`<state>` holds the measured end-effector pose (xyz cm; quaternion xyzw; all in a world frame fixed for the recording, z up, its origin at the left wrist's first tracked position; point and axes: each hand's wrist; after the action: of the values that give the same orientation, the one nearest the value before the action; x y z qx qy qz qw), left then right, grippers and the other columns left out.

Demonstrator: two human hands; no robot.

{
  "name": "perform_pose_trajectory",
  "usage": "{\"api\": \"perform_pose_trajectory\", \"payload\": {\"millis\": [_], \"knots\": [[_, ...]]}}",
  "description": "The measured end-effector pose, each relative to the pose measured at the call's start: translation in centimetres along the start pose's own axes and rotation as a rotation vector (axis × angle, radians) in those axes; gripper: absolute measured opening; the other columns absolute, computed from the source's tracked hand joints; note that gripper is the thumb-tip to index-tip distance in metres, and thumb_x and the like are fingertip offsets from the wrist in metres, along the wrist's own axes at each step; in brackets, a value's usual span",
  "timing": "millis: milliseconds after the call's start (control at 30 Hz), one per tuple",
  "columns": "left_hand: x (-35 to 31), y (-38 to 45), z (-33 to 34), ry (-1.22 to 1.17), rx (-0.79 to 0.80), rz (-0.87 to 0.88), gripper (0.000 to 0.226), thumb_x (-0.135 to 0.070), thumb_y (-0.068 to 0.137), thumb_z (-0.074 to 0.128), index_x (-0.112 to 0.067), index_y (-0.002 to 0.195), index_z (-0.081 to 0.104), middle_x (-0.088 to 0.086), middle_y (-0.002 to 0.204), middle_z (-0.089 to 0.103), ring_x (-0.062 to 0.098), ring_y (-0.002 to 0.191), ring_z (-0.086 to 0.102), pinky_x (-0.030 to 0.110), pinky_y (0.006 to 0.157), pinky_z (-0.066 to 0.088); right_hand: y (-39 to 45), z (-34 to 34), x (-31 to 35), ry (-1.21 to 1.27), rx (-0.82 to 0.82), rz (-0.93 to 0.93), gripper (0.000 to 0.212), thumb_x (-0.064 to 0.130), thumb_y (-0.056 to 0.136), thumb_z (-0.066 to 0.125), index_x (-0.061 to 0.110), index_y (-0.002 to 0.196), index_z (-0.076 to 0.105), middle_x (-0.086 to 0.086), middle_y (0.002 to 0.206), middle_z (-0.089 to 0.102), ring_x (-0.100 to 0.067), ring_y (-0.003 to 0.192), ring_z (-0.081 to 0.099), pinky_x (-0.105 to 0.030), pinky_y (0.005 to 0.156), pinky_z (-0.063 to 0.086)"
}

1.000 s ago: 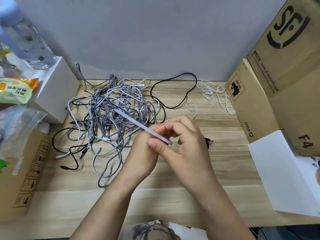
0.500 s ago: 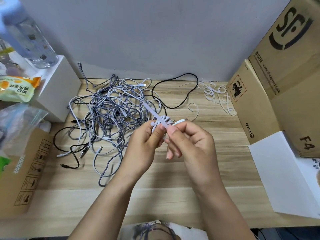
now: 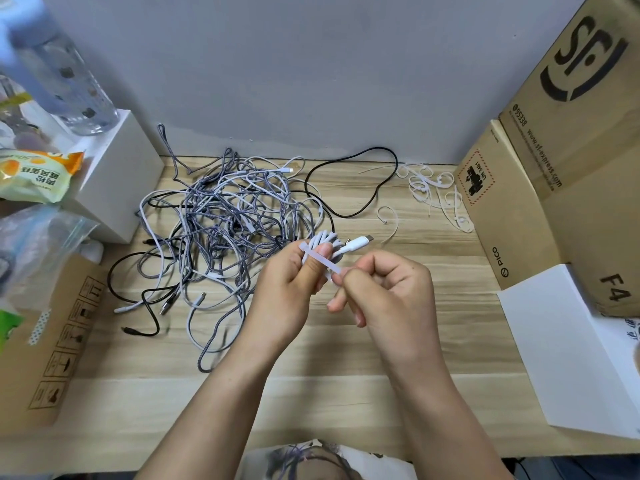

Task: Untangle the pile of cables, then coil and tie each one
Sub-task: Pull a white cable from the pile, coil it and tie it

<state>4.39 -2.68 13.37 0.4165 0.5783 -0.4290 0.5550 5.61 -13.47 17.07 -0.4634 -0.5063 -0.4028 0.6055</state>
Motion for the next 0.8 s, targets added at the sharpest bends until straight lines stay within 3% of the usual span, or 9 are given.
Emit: {"api": "perform_pose_trajectory", "payload": {"millis": [167,267,433,500,567,633,700,800], "knots": [[0.7,0.1,-0.2,0.051,-0.014,-0.004,0.032,-0.028,0.093,0.053,-0.020,0.063,0.044,-0.013,0.046,0.039,0.000,0.044,0.030,0.015,0.044,0.024,0.1,0.2,-0.2,-0.018,-0.022,0.005,0.024,0.016,0.062,0.057,-0.004,0.054,0.045,-0.016,0.047,0.060,-0.002,0.032,0.044,-0.013,0.042,0.033],[1.1,0.2,-0.3,0.074,-0.021,-0.008,0.028,-0.037,0.086,0.050,-0.022,0.062,0.045,-0.013,0.049,0.039,0.004,0.047,0.030,0.021,0.047,0.025,0.1,0.3,0.0,-0.047,-0.035,0.018,0.018,0.018,0.061,0.056,0.007,0.050,0.047,-0.014,0.046,0.060,-0.002,0.032,0.043,-0.014,0.042,0.032],[1.2,0.0,-0.2,0.146,-0.023,0.016,0.025,-0.050,0.083,0.051,-0.031,0.067,0.057,-0.002,0.062,0.052,0.016,0.061,0.046,0.047,0.057,0.042,0.2,0.3,-0.3,-0.068,-0.038,0.030,0.021,0.018,0.065,0.060,0.018,0.046,0.052,-0.008,0.043,0.059,-0.006,0.036,0.045,-0.018,0.044,0.035],[0.8,-0.2,0.0,0.228,-0.048,0.036,0.019,-0.045,0.085,0.049,-0.037,0.069,0.057,-0.003,0.061,0.055,0.017,0.060,0.048,0.045,0.060,0.044,0.4,0.2,-0.7,-0.093,-0.035,0.024,0.031,0.010,0.077,0.065,0.018,0.049,0.053,-0.002,0.040,0.054,-0.009,0.037,0.049,-0.022,0.049,0.039],[0.7,-0.4,-0.1,0.332,-0.031,0.072,0.020,-0.043,0.086,0.046,-0.031,0.070,0.053,0.006,0.062,0.058,0.028,0.061,0.048,0.044,0.059,0.043,0.8,0.1,-0.9,-0.124,-0.019,0.029,0.032,0.007,0.083,0.063,0.016,0.053,0.054,0.003,0.037,0.049,-0.009,0.038,0.052,-0.026,0.055,0.044],[1.1,-0.4,-0.4,0.487,0.054,0.132,0.021,-0.041,0.090,0.045,-0.027,0.074,0.046,0.003,0.059,0.052,0.028,0.061,0.045,0.041,0.058,0.039,1.2,-0.3,-1.2,-0.140,0.012,0.038,0.031,0.008,0.084,0.063,0.014,0.055,0.054,0.003,0.037,0.049,-0.010,0.037,0.051,-0.031,0.057,0.048],[1.4,-0.2,-0.9,0.665,0.158,0.173,0.031,-0.052,0.089,0.038,-0.023,0.079,0.044,-0.005,0.061,0.048,0.024,0.063,0.046,0.037,0.059,0.038,1.5,-0.7,-1.5,-0.179,0.041,0.044,0.032,0.010,0.084,0.065,0.016,0.054,0.053,0.002,0.038,0.051,-0.009,0.038,0.049,-0.036,0.061,0.050],[1.8,0.3,-1.4,0.754,0.216,0.199,0.053,-0.064,0.080,0.022,-0.017,0.085,0.049,-0.001,0.070,0.057,0.029,0.070,0.054,0.041,0.063,0.045,1.8,-0.9,-1.9,-0.386,0.011,0.018,0.029,0.023,0.080,0.070,0.017,0.055,0.056,0.005,0.042,0.056,-0.008,0.044,0.049,-0.028,0.060,0.045]]}}
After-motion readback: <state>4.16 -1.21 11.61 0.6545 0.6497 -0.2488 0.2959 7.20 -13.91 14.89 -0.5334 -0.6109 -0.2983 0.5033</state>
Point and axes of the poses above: each hand's wrist, its own y-axis towards the middle knuckle, its own z-axis out of the palm, x = y × z
